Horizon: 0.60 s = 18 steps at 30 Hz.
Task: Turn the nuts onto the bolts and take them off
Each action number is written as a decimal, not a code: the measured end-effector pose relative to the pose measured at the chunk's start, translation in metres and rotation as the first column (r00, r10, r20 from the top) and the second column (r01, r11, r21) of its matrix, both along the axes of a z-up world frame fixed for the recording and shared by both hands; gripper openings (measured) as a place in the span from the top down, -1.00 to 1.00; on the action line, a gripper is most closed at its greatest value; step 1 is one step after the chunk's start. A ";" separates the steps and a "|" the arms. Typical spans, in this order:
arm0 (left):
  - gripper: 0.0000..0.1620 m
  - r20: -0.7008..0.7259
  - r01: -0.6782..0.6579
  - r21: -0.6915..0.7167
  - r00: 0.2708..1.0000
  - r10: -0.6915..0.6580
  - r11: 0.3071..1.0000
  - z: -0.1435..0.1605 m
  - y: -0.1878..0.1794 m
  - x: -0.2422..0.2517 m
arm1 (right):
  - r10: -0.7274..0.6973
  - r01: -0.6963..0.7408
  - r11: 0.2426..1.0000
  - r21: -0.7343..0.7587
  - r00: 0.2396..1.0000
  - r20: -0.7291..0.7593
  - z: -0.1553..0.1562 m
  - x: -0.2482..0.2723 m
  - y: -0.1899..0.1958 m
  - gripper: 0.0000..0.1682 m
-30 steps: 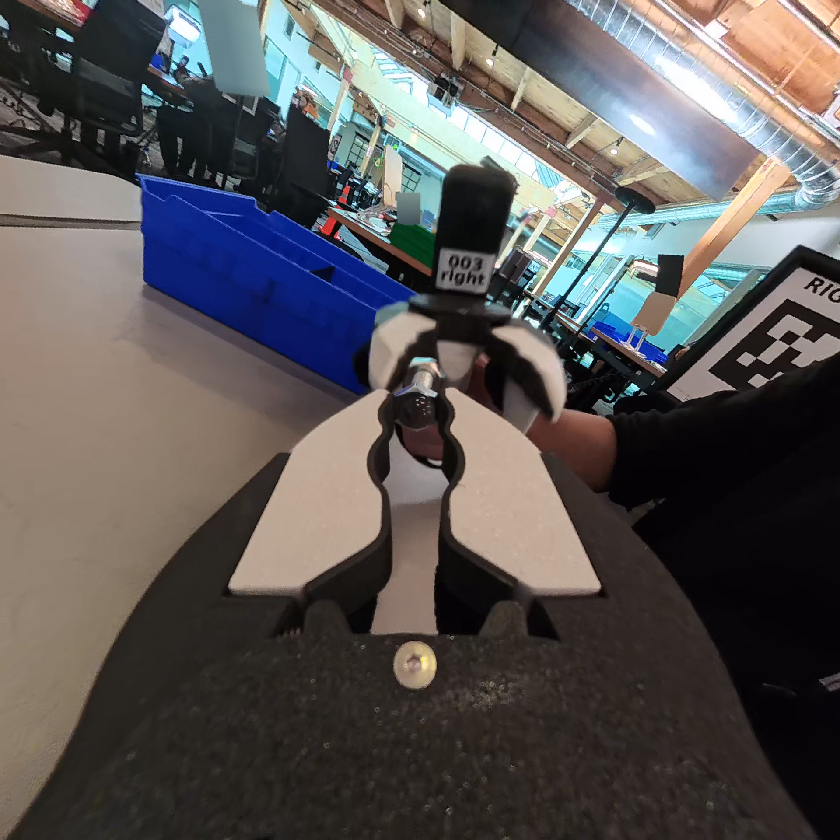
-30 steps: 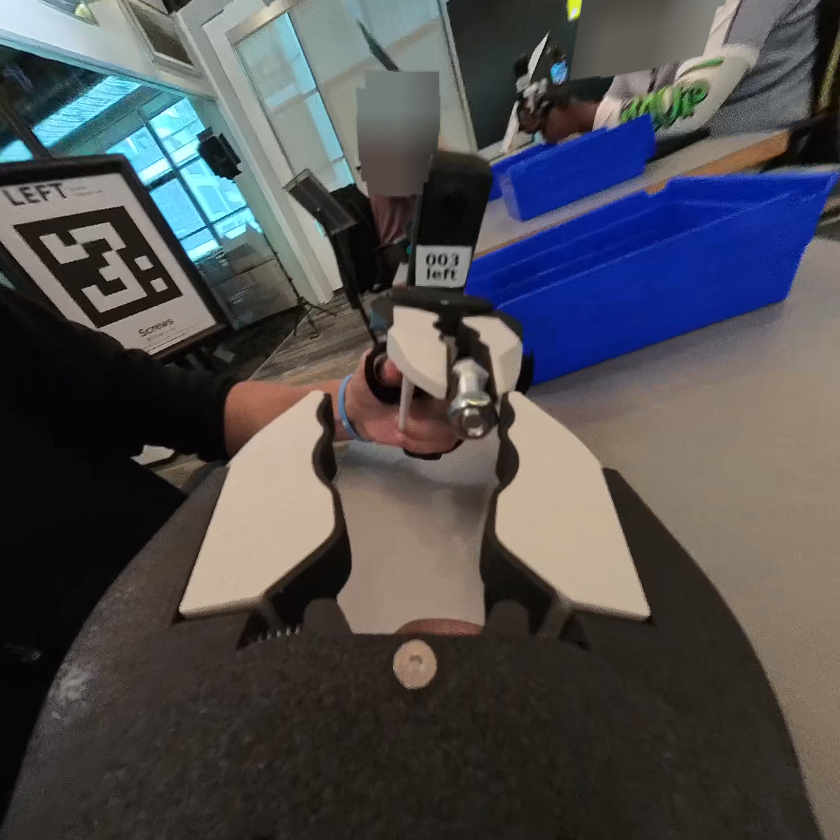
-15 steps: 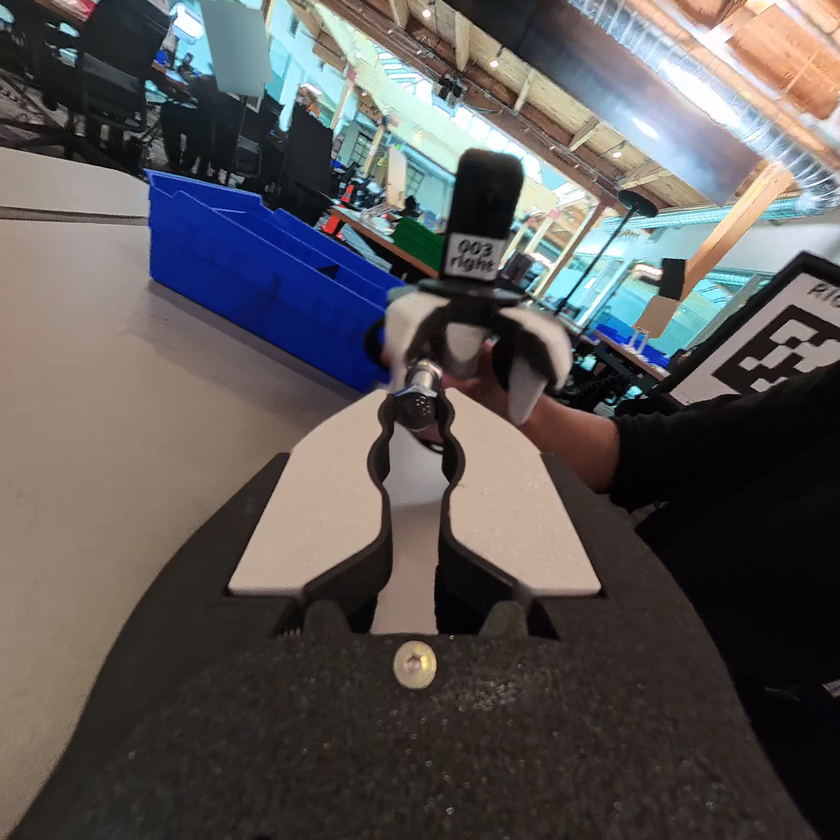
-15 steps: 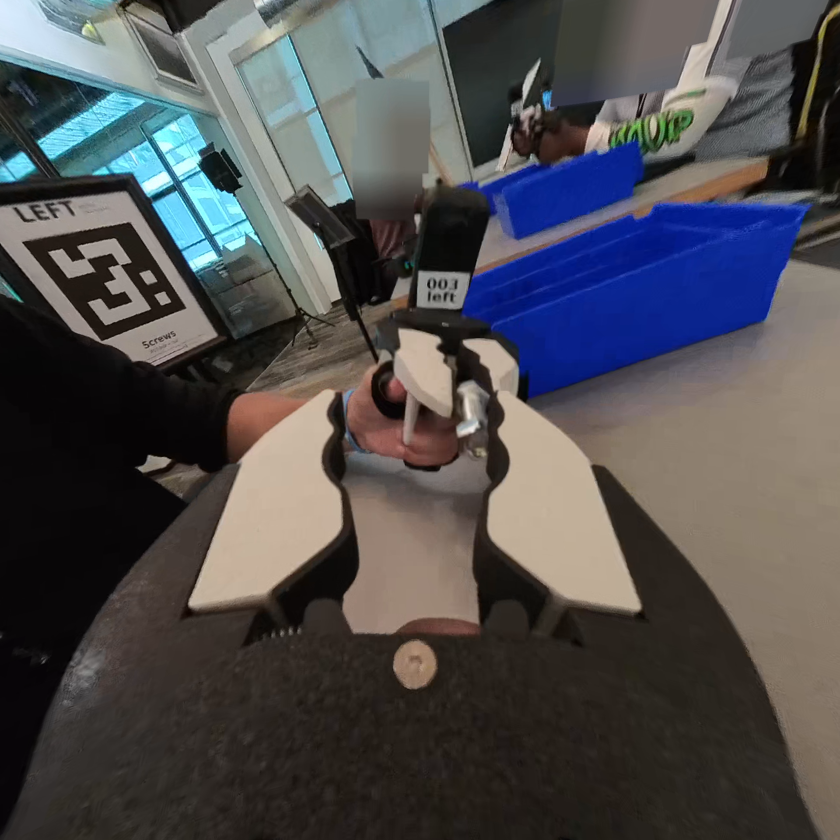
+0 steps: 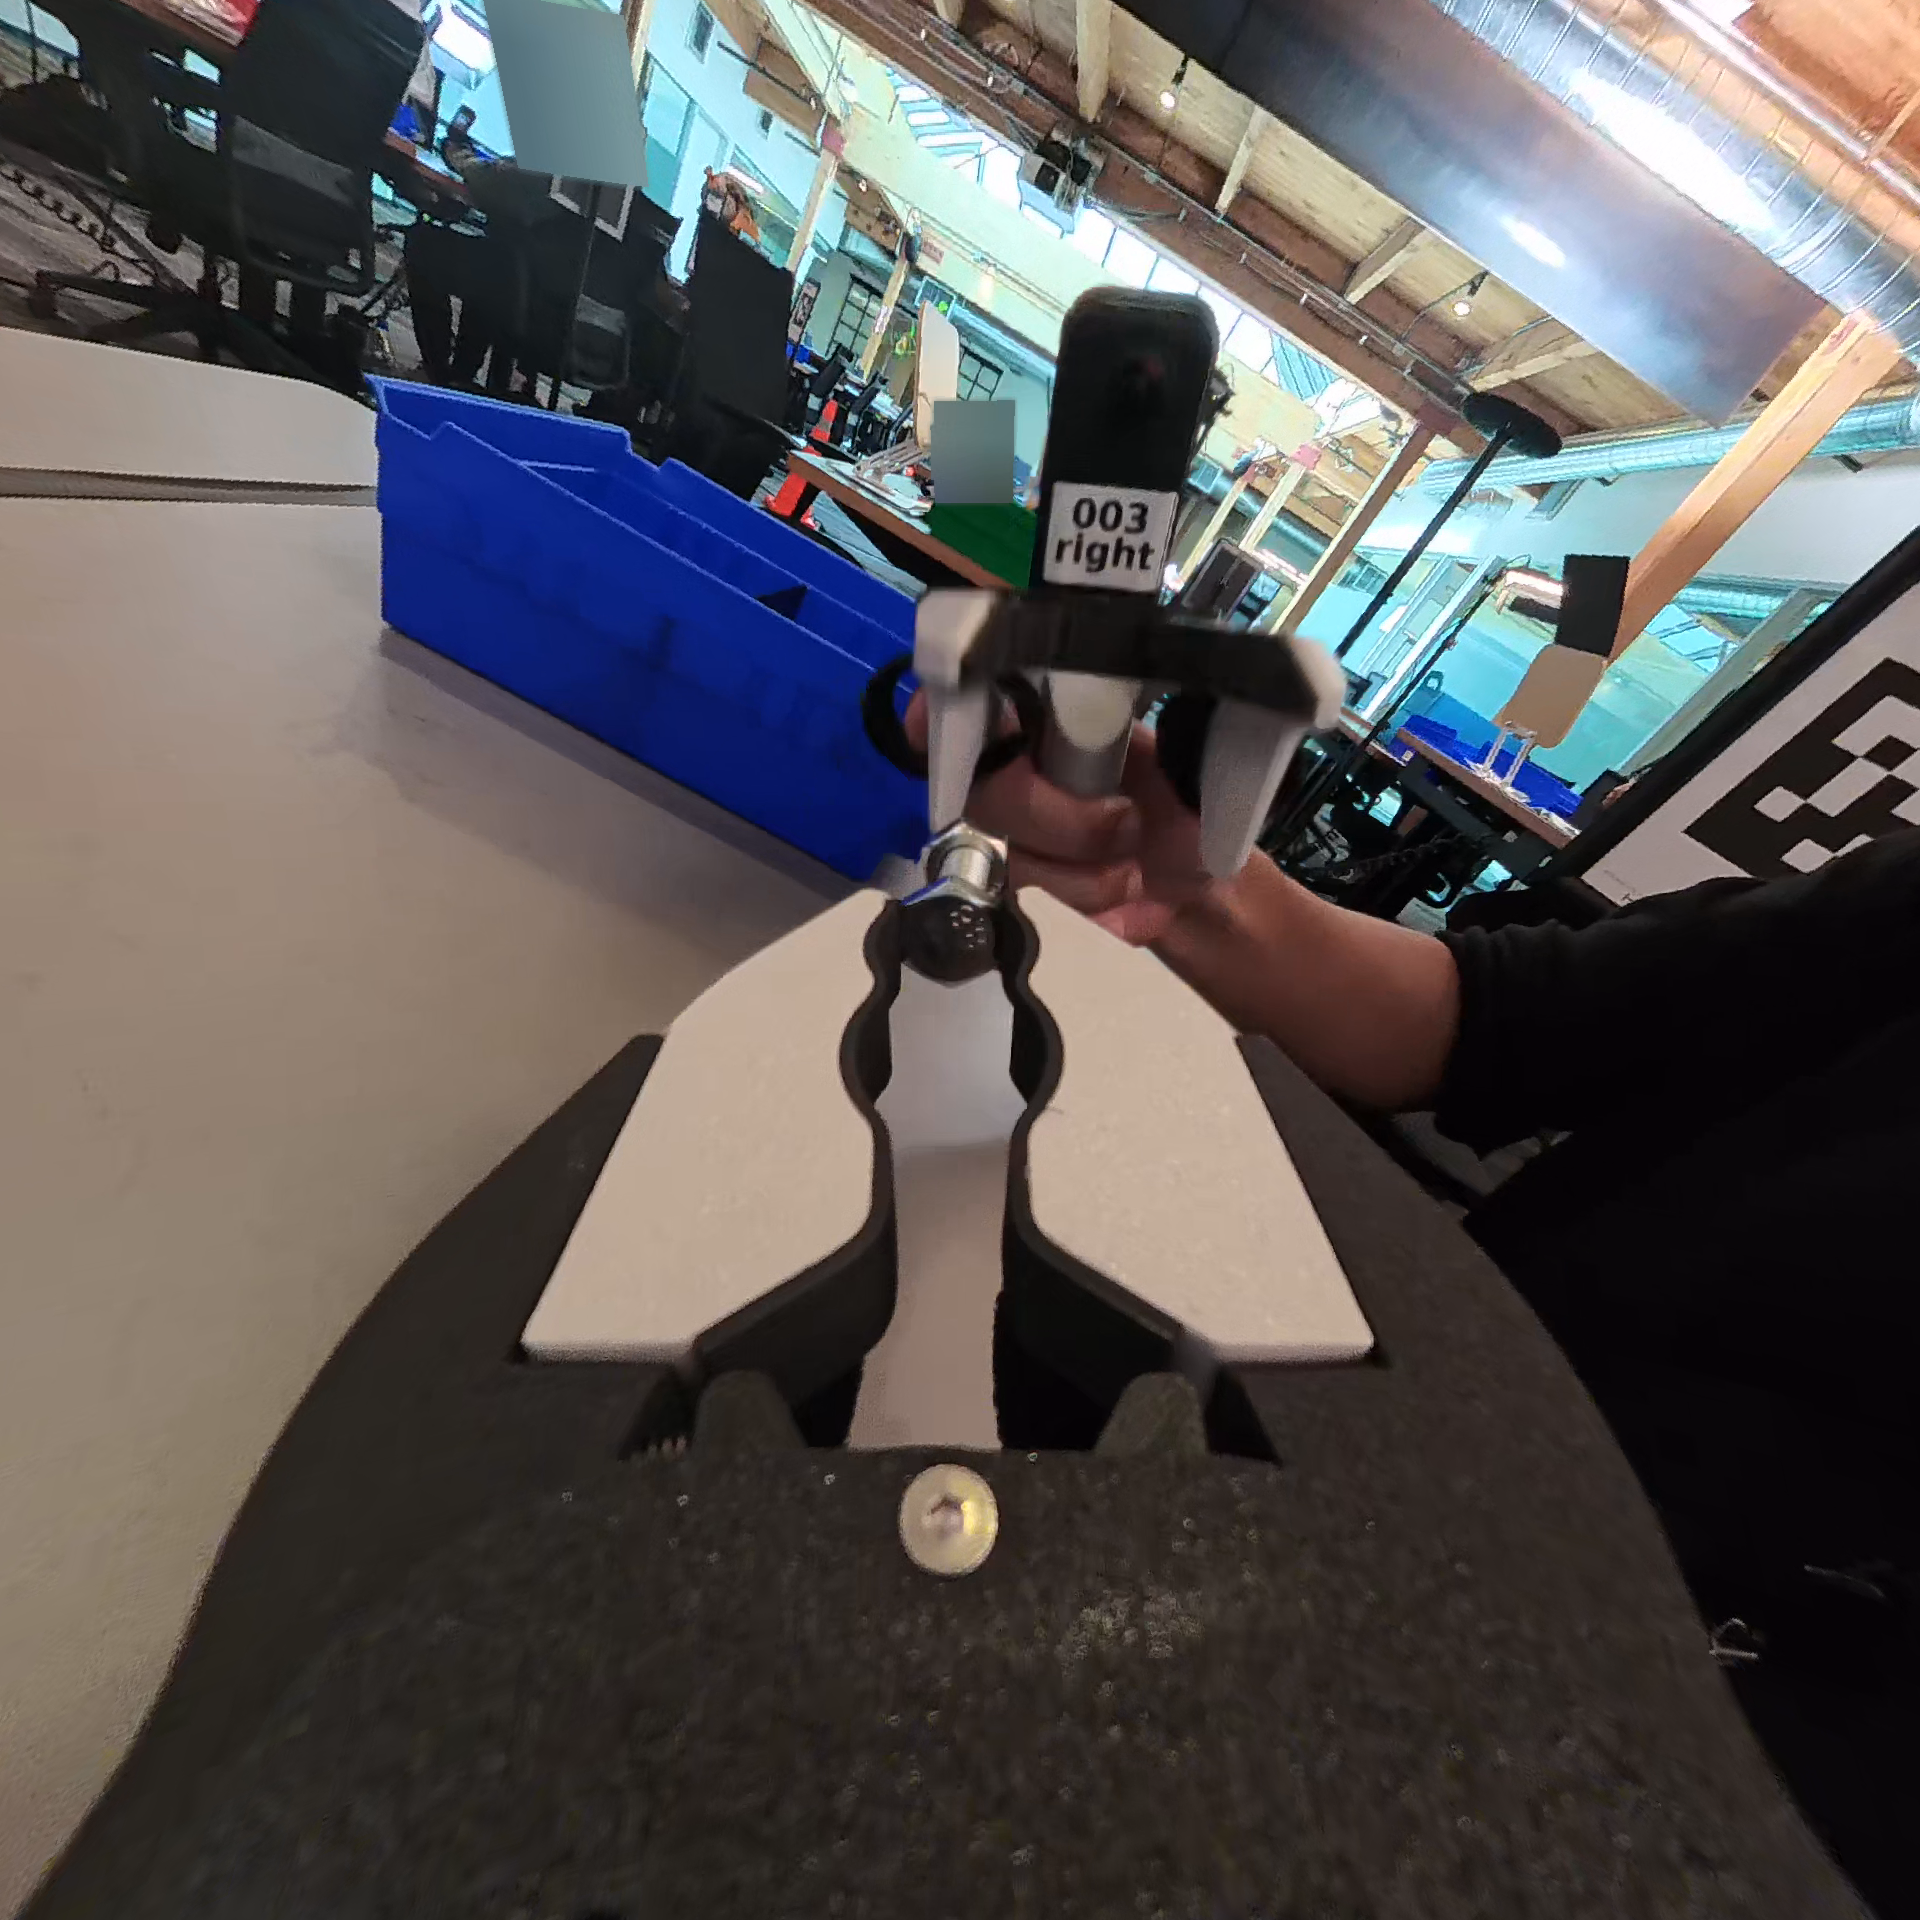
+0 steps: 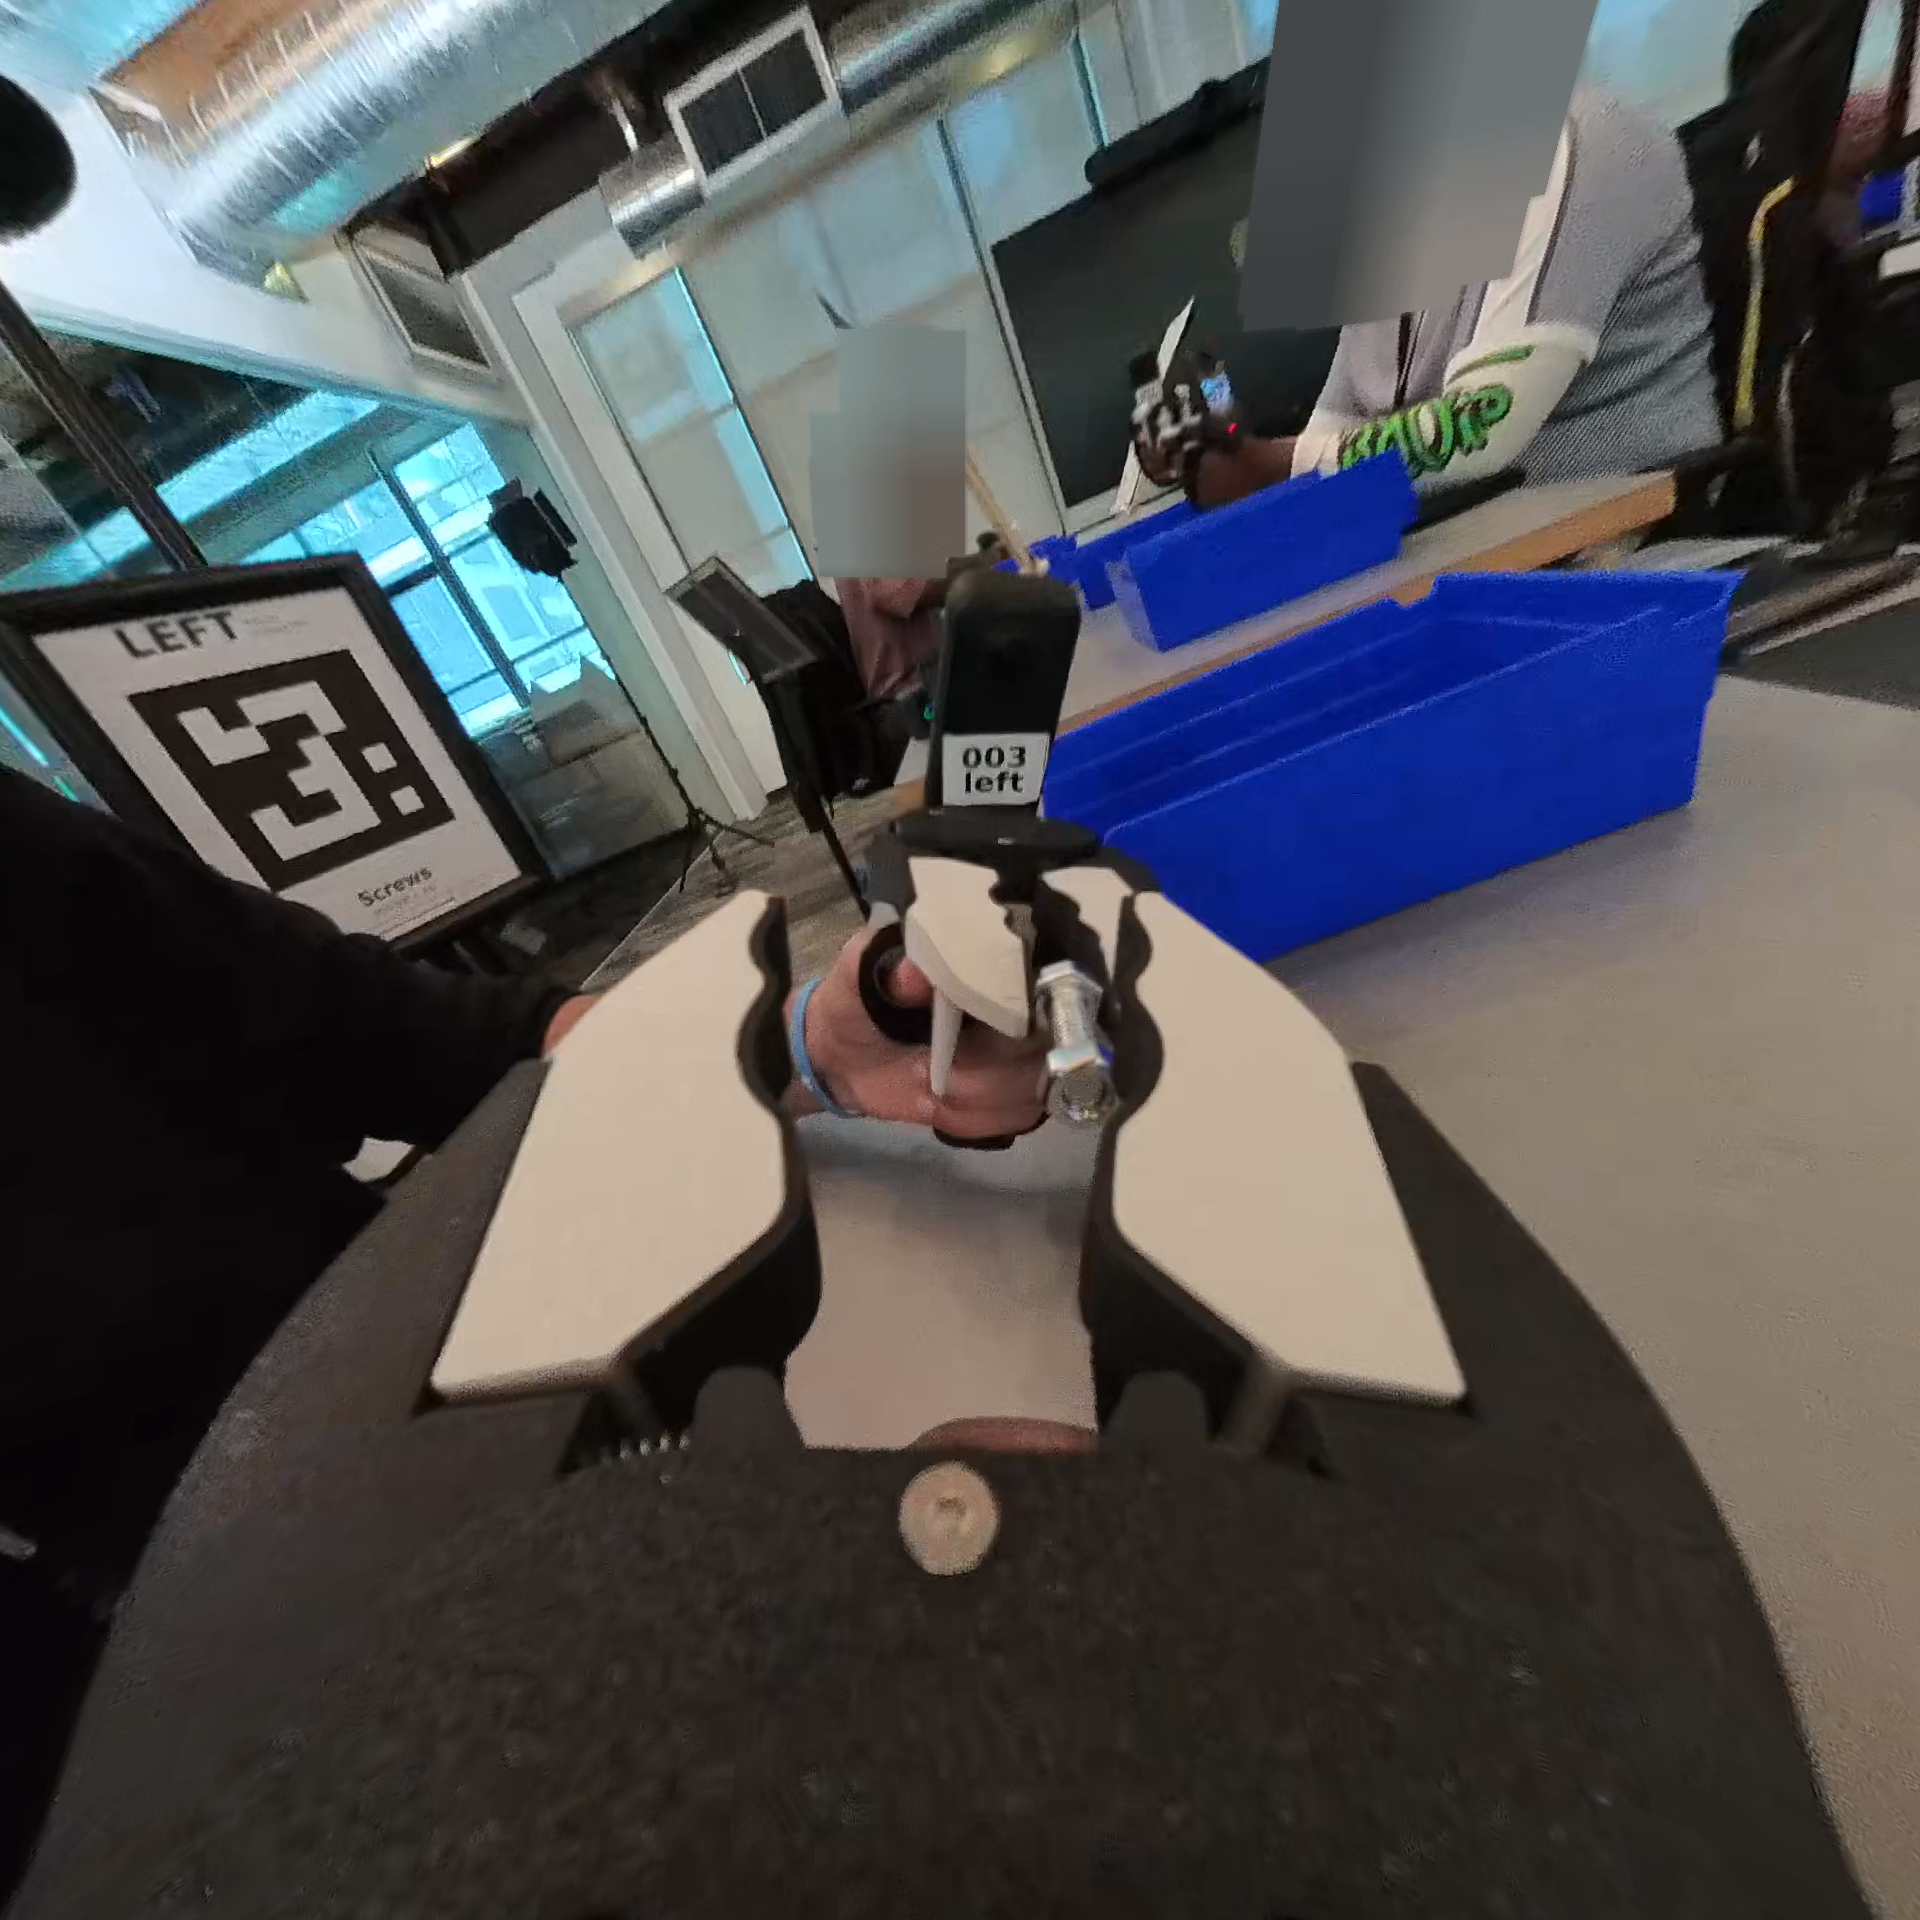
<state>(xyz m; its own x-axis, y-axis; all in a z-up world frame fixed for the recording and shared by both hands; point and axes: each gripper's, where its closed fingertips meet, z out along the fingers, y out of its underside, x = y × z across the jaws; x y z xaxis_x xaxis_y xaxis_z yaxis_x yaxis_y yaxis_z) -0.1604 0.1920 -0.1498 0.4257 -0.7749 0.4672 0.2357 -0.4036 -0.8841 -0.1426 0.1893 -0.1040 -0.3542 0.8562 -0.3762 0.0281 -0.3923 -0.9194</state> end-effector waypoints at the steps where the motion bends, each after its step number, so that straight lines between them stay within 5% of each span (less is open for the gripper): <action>1: 0.79 0.007 0.003 -0.003 1.000 -0.003 1.000 0.000 0.000 0.000 | -0.017 0.017 1.000 -0.001 1.000 -0.003 0.003 0.002 0.005 0.30; 9: 0.79 0.020 0.001 0.009 1.000 -0.001 1.000 0.005 -0.001 0.000 | 0.120 -0.107 0.992 -0.068 0.964 0.239 -0.049 -0.005 -0.014 0.36; 16: 0.79 0.001 0.000 0.002 1.000 0.000 1.000 0.000 0.000 0.000 | -0.020 0.021 0.999 -0.029 0.999 0.026 -0.005 0.000 0.008 0.24; 18: 0.79 0.018 0.005 0.001 1.000 -0.005 1.000 0.002 -0.001 -0.001 | -0.044 0.047 0.999 -0.027 0.995 0.087 -0.015 0.002 0.016 0.32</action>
